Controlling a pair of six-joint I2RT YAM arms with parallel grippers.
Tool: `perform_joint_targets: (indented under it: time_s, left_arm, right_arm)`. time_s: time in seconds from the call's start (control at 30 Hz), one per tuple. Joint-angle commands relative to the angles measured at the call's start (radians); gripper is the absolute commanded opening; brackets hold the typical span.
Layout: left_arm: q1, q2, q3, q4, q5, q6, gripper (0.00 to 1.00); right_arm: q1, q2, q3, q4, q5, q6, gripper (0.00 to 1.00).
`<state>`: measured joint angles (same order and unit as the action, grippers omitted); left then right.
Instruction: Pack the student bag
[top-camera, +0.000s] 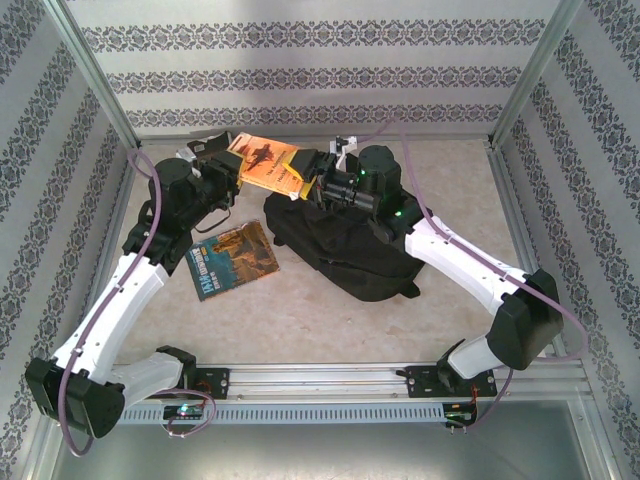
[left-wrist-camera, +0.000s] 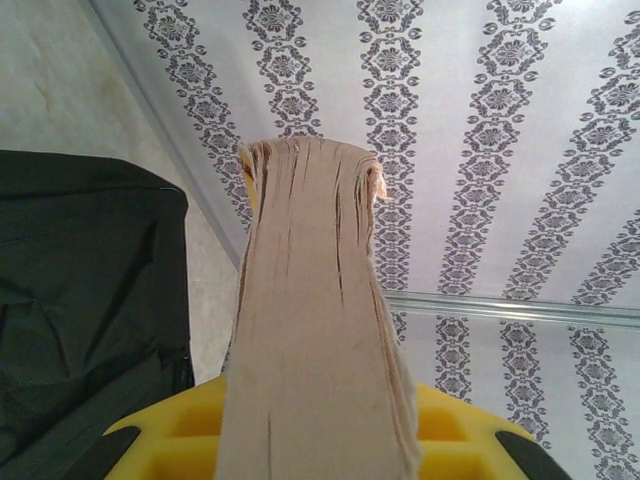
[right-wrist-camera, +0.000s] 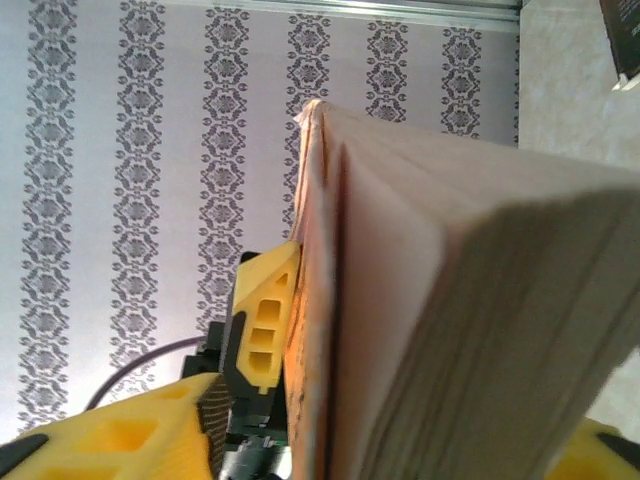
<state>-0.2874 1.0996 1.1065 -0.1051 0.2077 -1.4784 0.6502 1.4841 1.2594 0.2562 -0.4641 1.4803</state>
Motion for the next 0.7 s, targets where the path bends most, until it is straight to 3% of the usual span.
perform_joint_targets:
  time_s: [0.0,0.17,0.23,0.33,0.47,0.53,0.67]
  left_arm:
    - [-0.022,-0.027,-0.001,0.059,0.019,0.006,0.00]
    - [-0.031,-0.021,0.009,0.052,0.026,0.036,0.00]
    - [-0.034,-0.015,0.015,0.040,0.034,0.063,0.01]
    - [-0.037,0.015,0.074,-0.010,0.101,0.208,0.16]
    - [-0.067,0.089,0.223,-0.219,0.181,0.491,0.53]
    - [-0.099,0.135,0.288,-0.323,0.190,0.619,0.60]
    - [-0.199,0.250,0.408,-0.496,0.169,0.829,0.64]
  right_arm:
    - [-0.013,0.006,0.040,0.020,0.043,-0.039,0.38]
    - [-0.021,-0.022,0.032,-0.069,0.077,-0.095,0.07]
    - [-0.032,-0.038,0.018,-0.089,0.088,-0.113,0.00]
    - [-0.062,-0.072,-0.020,-0.101,0.093,-0.128,0.00]
    - [-0.132,-0.169,-0.079,-0.205,0.108,-0.204,0.00]
    - [-0.169,-0.229,-0.070,-0.353,0.130,-0.302,0.00]
    - [-0.264,-0.352,-0.046,-0.691,0.217,-0.474,0.00]
